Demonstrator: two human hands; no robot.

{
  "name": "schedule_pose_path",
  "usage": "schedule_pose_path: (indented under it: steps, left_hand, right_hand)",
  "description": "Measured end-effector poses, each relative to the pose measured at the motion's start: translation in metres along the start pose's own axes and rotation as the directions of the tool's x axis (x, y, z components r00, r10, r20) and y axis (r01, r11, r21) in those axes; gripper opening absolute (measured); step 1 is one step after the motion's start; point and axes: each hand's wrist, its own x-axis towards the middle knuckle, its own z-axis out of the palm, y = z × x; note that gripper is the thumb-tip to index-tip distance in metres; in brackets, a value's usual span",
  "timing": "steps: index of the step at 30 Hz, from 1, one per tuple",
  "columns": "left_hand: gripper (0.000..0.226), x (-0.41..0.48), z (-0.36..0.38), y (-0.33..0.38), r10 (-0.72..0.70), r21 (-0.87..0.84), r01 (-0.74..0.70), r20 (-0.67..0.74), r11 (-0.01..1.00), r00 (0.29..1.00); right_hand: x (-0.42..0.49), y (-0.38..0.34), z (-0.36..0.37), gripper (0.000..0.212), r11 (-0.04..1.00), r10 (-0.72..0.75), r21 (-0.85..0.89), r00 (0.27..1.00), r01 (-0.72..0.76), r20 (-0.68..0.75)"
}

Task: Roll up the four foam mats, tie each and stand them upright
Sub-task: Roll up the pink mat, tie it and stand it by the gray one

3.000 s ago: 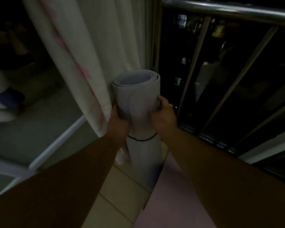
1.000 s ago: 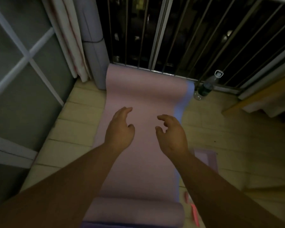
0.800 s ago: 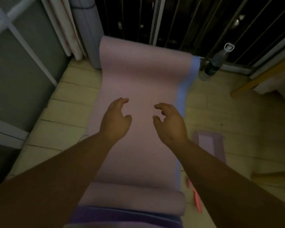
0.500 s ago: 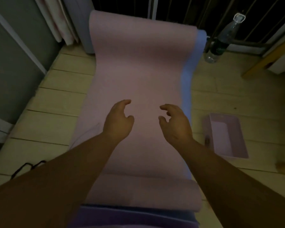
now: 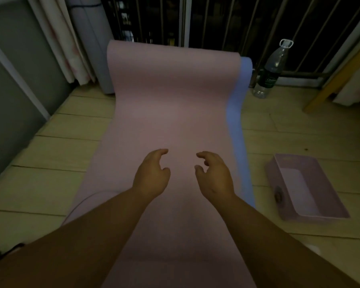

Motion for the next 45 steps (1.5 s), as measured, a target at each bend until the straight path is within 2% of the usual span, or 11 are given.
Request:
schedule_pose_path:
  steps: [4,9,17,24,31,41,45]
  left_hand:
    - [0.053,0.005,0.008,-0.003,0.022,-0.017,-0.022,0.002,1.0,1.0]
    - [0.053,-0.003,0.014,-0.009,-0.017,-0.069,0.019,0.035,0.997,0.999]
    - [0.055,-0.025,0.026,-0.037,-0.032,-0.046,0.037,0.11,0.998,0.993]
    - [0.053,-0.045,0.019,-0.03,-0.001,-0.045,0.007,0.131,0.999,0.991]
    - [0.052,-0.074,0.0,-0.026,0.031,0.017,-0.034,0.154,0.999,0.988]
    - [0.054,-0.131,-0.03,-0.027,0.024,0.007,-0.025,0.143,1.0,0.989]
    - [0.049,-0.147,-0.044,-0.025,0.037,0.044,-0.046,0.186,0.998,0.982]
  right_hand:
    - [0.003,0.009,0.006,0.032,0.999,0.03,-0.045,0.999,-0.029,0.019]
    - [0.002,0.005,0.006,0.033,0.995,0.051,-0.084,0.997,-0.046,0.058]
    - [-0.025,0.016,0.017,0.032,0.994,0.072,-0.093,0.994,-0.064,0.083]
    - [-0.043,0.012,0.005,0.032,0.986,0.108,-0.137,0.991,-0.097,0.074]
    - [-0.075,-0.015,0.001,0.036,0.976,0.101,-0.207,0.981,-0.066,0.164]
    - [-0.126,-0.041,-0.015,0.034,0.984,0.161,-0.103,0.978,-0.148,0.134]
    - [-0.136,-0.049,-0.022,0.034,0.983,0.17,-0.095,0.978,-0.159,0.124]
